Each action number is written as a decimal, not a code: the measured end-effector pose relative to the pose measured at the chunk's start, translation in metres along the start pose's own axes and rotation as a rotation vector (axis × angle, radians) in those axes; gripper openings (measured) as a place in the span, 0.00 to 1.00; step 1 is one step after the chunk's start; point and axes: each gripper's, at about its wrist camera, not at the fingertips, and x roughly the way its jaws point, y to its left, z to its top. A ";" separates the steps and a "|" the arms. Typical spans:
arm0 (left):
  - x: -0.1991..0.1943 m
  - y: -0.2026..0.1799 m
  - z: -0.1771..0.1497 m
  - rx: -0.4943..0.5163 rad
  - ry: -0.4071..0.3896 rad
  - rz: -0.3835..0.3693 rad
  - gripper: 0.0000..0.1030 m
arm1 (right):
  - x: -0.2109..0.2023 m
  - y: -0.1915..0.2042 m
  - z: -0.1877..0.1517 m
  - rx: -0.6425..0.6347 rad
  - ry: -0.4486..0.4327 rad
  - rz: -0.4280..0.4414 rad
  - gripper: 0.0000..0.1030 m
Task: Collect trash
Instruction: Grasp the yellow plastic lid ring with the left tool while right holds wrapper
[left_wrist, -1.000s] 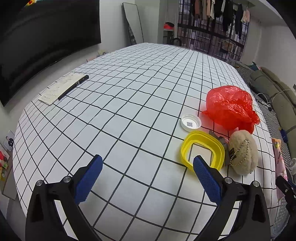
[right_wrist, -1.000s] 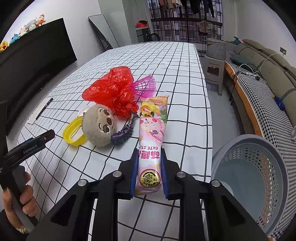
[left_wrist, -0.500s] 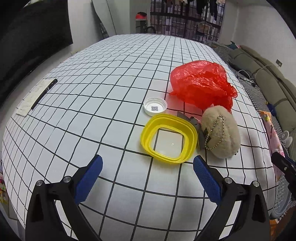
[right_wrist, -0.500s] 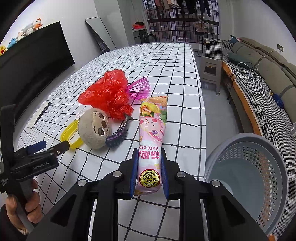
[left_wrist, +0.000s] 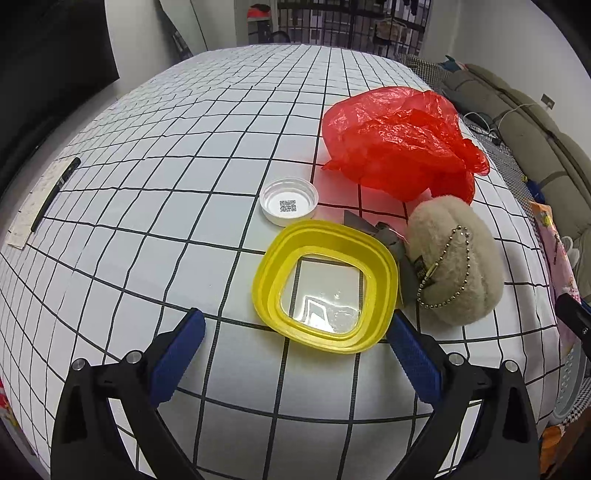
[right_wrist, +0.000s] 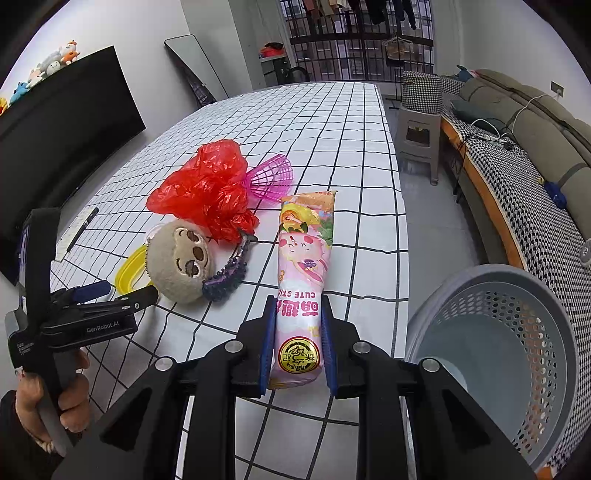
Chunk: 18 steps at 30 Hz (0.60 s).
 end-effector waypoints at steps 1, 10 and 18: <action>0.001 0.000 0.001 0.001 0.002 -0.001 0.94 | 0.000 -0.001 0.000 0.002 0.000 0.000 0.21; 0.009 0.000 0.013 0.007 0.004 -0.011 0.94 | 0.005 -0.001 0.001 0.005 0.009 -0.001 0.21; 0.014 -0.002 0.020 0.014 0.005 -0.020 0.89 | 0.007 -0.001 0.001 0.005 0.013 0.001 0.21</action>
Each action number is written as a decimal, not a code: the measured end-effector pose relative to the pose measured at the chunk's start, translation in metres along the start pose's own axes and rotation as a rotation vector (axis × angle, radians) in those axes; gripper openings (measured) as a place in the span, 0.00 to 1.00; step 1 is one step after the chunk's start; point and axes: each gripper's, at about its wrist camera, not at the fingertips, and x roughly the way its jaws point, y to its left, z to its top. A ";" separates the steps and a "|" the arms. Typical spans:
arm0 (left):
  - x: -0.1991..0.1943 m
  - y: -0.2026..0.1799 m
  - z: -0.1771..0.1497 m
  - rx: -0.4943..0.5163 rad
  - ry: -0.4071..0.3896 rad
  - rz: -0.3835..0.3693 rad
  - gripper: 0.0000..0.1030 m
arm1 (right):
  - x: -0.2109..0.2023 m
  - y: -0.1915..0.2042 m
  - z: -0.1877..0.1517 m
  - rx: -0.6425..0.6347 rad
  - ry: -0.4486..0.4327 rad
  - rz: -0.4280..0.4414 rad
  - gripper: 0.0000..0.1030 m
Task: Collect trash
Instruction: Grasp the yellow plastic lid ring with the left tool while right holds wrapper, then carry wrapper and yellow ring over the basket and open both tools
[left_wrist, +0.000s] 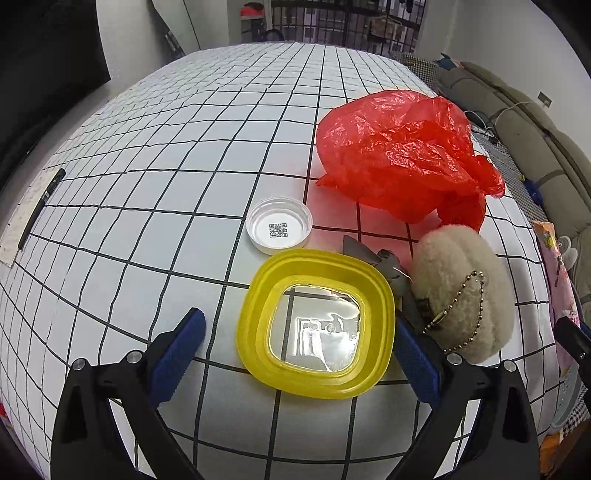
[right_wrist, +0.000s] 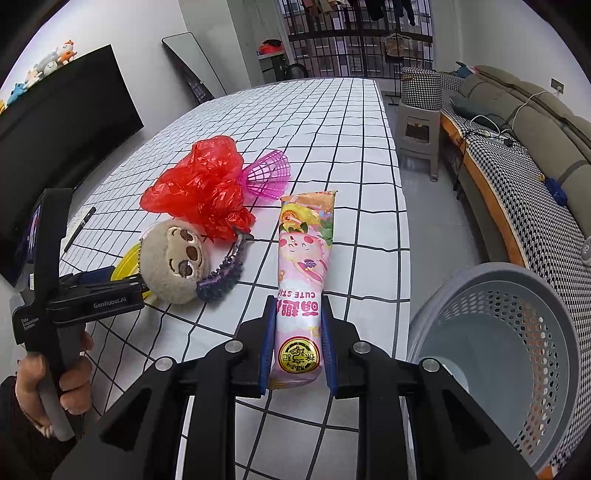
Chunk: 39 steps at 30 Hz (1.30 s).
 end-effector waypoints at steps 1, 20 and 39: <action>-0.001 -0.001 0.000 0.003 -0.005 0.003 0.87 | 0.000 0.000 0.000 0.001 0.000 0.000 0.21; -0.049 0.018 -0.024 -0.042 -0.087 0.039 0.68 | -0.016 0.002 -0.007 -0.007 -0.026 0.009 0.21; -0.120 -0.073 -0.047 0.110 -0.239 -0.034 0.68 | -0.070 -0.038 -0.036 0.055 -0.087 -0.049 0.21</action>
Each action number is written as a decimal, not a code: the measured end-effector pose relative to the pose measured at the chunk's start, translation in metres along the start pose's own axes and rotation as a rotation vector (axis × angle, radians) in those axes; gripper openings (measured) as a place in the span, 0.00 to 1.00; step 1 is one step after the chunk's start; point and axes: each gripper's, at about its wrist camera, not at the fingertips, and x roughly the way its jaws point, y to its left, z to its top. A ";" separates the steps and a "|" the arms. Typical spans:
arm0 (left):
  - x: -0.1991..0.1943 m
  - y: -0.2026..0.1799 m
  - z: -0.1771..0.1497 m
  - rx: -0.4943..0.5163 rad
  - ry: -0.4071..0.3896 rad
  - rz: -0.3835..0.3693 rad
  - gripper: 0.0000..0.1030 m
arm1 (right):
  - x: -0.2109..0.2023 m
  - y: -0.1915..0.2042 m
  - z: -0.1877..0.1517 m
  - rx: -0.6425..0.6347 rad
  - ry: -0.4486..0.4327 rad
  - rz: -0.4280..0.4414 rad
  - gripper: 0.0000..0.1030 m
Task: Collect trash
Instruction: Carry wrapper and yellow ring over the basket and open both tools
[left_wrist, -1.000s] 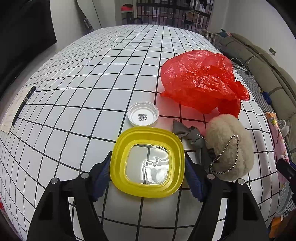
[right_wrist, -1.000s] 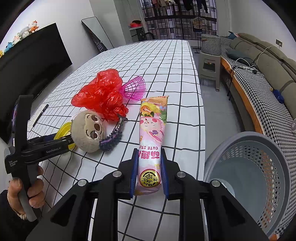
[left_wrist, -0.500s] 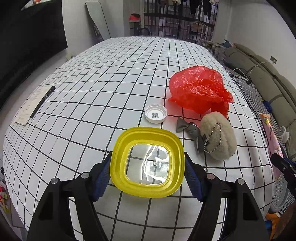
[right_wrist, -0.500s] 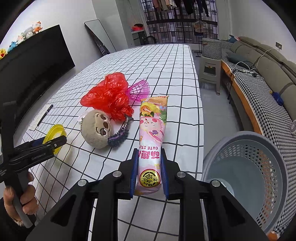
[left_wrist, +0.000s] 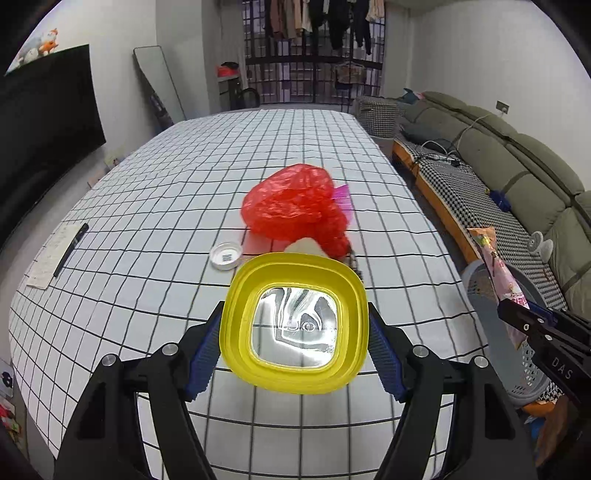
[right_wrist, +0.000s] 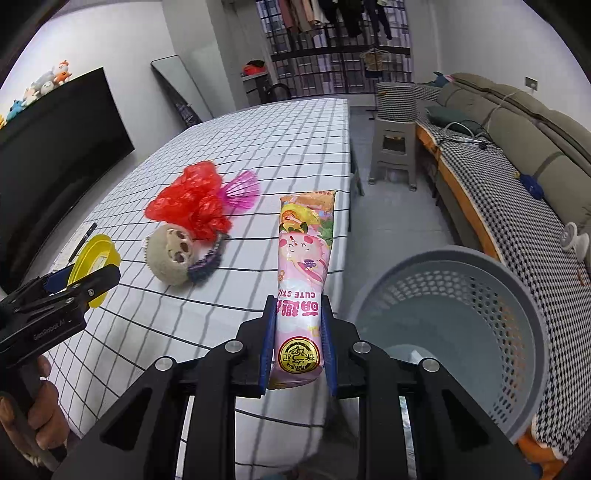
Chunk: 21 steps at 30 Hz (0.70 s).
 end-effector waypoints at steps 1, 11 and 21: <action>-0.001 -0.008 0.000 0.011 -0.005 -0.011 0.68 | -0.003 -0.007 -0.001 0.011 -0.002 -0.010 0.21; 0.005 -0.106 0.005 0.132 -0.006 -0.133 0.68 | -0.023 -0.092 -0.024 0.138 0.001 -0.105 0.21; 0.036 -0.178 -0.005 0.179 0.063 -0.192 0.68 | -0.025 -0.153 -0.044 0.204 0.041 -0.157 0.22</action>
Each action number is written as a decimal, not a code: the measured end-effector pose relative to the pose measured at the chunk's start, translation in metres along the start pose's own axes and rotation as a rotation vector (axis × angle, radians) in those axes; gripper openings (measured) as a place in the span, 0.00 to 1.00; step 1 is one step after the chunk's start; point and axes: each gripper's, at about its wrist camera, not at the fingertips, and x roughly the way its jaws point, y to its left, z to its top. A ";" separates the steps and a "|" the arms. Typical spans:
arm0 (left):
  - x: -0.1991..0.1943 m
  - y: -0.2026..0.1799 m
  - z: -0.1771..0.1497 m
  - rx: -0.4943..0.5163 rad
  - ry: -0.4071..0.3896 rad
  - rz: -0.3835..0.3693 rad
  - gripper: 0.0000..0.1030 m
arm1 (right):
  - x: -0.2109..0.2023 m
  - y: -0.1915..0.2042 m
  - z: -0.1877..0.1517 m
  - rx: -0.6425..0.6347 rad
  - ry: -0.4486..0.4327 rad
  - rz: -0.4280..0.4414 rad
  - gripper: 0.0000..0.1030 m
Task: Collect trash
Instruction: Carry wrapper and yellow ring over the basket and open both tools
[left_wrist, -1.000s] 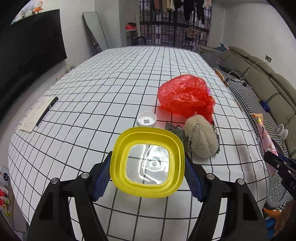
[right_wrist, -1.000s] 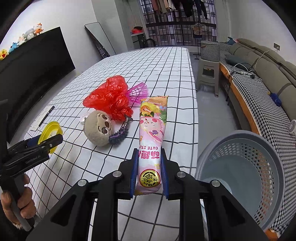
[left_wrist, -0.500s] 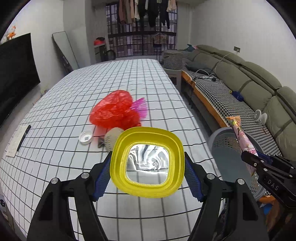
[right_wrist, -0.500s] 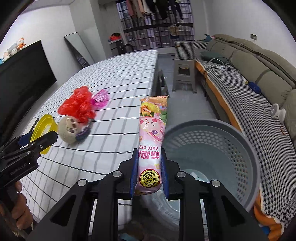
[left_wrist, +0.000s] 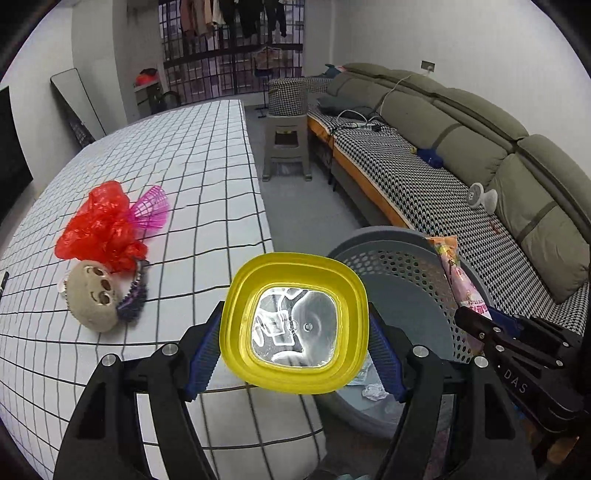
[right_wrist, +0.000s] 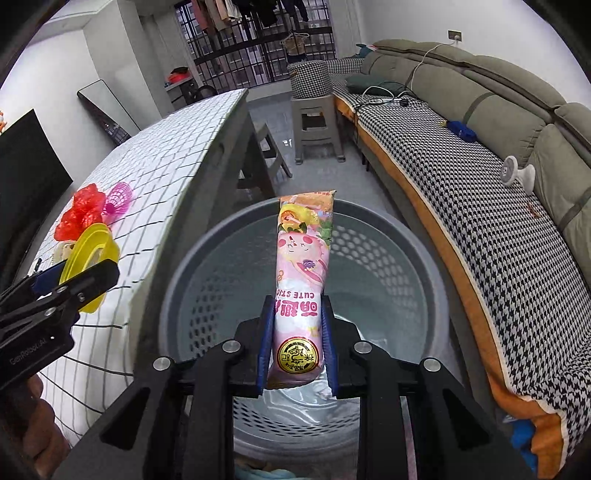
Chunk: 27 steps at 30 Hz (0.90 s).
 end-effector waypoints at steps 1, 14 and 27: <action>0.006 -0.007 0.000 0.004 0.009 -0.002 0.68 | 0.001 -0.005 0.000 0.002 0.003 -0.005 0.22; 0.029 -0.045 -0.004 0.058 0.060 -0.011 0.70 | 0.009 -0.037 -0.004 0.042 0.016 0.006 0.30; 0.023 -0.045 -0.007 0.046 0.058 0.005 0.77 | 0.002 -0.039 -0.008 0.064 -0.005 0.010 0.50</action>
